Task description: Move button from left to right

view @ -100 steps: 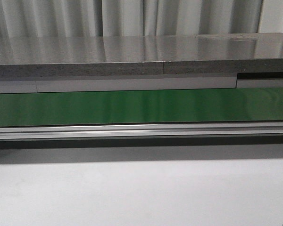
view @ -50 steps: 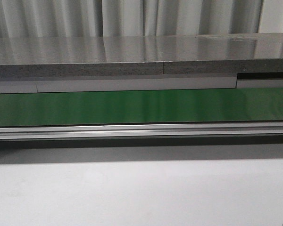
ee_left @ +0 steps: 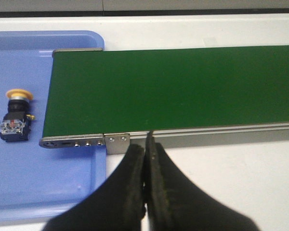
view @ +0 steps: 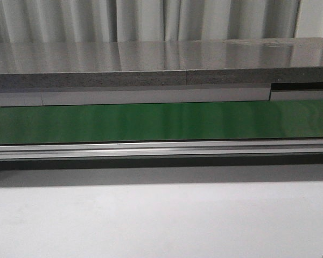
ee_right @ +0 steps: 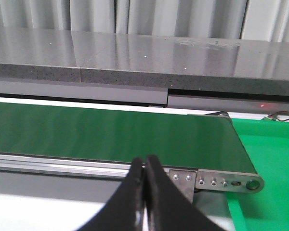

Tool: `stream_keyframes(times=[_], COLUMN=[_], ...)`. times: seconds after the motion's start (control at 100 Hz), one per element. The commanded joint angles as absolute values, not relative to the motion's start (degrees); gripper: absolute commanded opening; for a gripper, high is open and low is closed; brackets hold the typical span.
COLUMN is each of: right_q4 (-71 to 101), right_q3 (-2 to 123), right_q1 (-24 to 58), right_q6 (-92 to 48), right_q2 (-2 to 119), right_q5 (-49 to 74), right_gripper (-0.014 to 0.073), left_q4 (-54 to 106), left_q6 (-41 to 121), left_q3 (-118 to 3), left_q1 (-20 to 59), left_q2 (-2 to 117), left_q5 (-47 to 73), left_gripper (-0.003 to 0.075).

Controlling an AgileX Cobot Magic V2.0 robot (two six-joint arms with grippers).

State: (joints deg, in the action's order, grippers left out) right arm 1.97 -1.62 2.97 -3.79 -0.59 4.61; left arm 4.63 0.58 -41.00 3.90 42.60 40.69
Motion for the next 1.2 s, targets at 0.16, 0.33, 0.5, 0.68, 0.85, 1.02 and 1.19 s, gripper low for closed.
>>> stream_keyframes(times=[0.16,0.33,0.5,0.68,0.85,1.02,1.19], right_q4=[2.2,2.2,2.2,2.2,2.2,2.2,2.2], right_q3=[-0.7,-0.7,-0.7,-0.7,-0.7,-0.7,-0.7], right_q1=[2.5,2.5,2.5,2.5,2.5,2.5,2.5], right_q6=[-3.8,-3.8,-3.8,-3.8,-3.8,-3.8,-3.8], right_q2=[-1.8,-1.8,-1.8,-1.8,-1.8,-1.8,-1.8], right_q5=[-0.3,-0.3,-0.3,-0.3,-0.3,-0.3,-0.3], right_gripper=[-0.0068,-0.0068,-0.0068,-0.0068,-0.0068,-0.0068,-0.0068], left_q4=[5.6,5.6,5.6,5.6,5.6,3.9,2.1], left_q6=[0.4,0.4,0.4,0.4,0.4,0.4,-1.4], left_q3=[-43.1,-43.1,-43.1,-43.1,-43.1,-43.1,-44.7], left_q1=[4.1,4.2,4.2,4.2,4.2,4.2,-0.2], left_q2=[43.6,43.6,43.6,43.6,43.6,43.6,47.3], left_q5=[38.9,39.1,39.5,39.5,39.5,37.9,37.9], left_gripper=[-0.0019,0.0039,0.0384,0.0615,0.0571,0.0549,0.0549])
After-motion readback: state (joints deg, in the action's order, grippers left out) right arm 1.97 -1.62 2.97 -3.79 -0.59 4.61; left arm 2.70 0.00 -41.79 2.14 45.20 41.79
